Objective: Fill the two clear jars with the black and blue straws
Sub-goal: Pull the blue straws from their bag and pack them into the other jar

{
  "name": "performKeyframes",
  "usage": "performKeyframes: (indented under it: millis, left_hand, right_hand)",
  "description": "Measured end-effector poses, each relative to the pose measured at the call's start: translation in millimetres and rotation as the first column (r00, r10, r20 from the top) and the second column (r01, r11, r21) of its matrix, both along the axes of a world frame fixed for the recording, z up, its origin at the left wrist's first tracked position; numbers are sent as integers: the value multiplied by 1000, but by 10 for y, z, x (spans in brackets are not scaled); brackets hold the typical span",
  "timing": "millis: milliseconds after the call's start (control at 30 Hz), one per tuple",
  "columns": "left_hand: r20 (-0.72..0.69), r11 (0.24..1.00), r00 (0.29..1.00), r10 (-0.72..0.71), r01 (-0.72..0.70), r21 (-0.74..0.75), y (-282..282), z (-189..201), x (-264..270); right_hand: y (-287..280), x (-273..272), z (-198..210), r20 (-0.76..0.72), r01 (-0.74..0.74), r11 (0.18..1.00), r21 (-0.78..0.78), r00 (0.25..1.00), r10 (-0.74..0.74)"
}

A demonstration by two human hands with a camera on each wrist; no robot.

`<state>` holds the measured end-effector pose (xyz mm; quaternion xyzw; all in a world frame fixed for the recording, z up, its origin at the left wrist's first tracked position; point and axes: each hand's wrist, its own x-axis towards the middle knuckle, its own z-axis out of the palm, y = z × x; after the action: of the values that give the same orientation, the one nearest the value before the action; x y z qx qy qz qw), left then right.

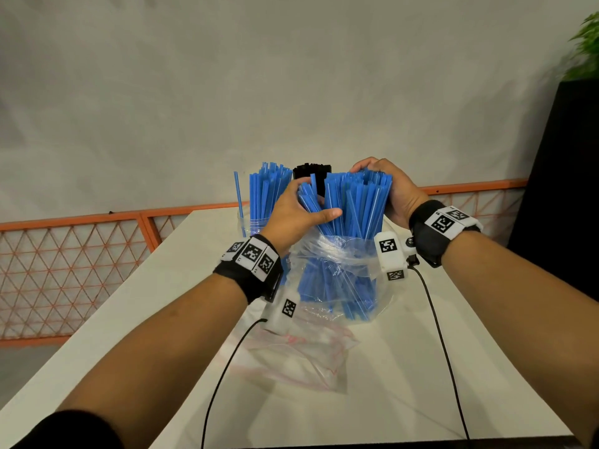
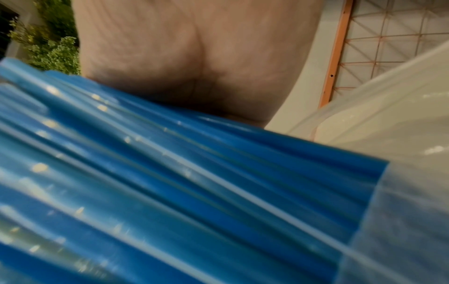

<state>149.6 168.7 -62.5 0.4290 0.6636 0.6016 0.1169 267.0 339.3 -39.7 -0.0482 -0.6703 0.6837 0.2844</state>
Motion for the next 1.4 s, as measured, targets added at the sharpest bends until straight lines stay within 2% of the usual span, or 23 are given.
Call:
performKeyframes:
  millis: [67,100,167,267,400,500,700,833,967,1133,1400]
  left_hand:
    - [150,996,988,-46,35,77,37,-33,11]
    - [160,995,985,-69,57,79,50,-44,12]
    - [135,994,985,-104,97,57,76,-65,9]
    - [152,996,985,-76,69,50,81,-16,20]
    - [133,996,988,-78,71,58,66,206,-40]
    - [87,987,986,-143,136,83,39,316,-109]
    - [95,997,994,-58,63,-50,34,125,-123]
    - [133,998,990,-55,57,-10,50,146,-111]
    - [104,996,992,-77,80,-33,41,233,-70]
    - [149,991,988,-31,11,132,-3,385,-58]
    - [153,926,987,-46,-16,378,-151,852,-17]
  right_hand:
    - [2,7,0,2,4,1000,-1,1000,-4]
    - [2,11,-2,3,6,1000,-1,1000,-6]
    - [8,19,-5,4,10,1000,4,1000,-10]
    - [17,29,-7,6,13,1000,11,1000,-13]
    - [11,24,2,7,13,1000,10,1000,-13]
    - [-5,5,6,10,17,1000,-3,1000,-17]
    - [-50,-11,11,0,-9,1000,-1,1000,9]
    - [-62,-37,19,-1,-13,1000,-5,1000,13]
    - [-50,-43,8,-7,-9,1000,1,1000,9]
    - [-50,-39,16,-7,-10,1000,2,1000,10]
    - [-74,15,23,-8,-6,1000,11,1000,6]
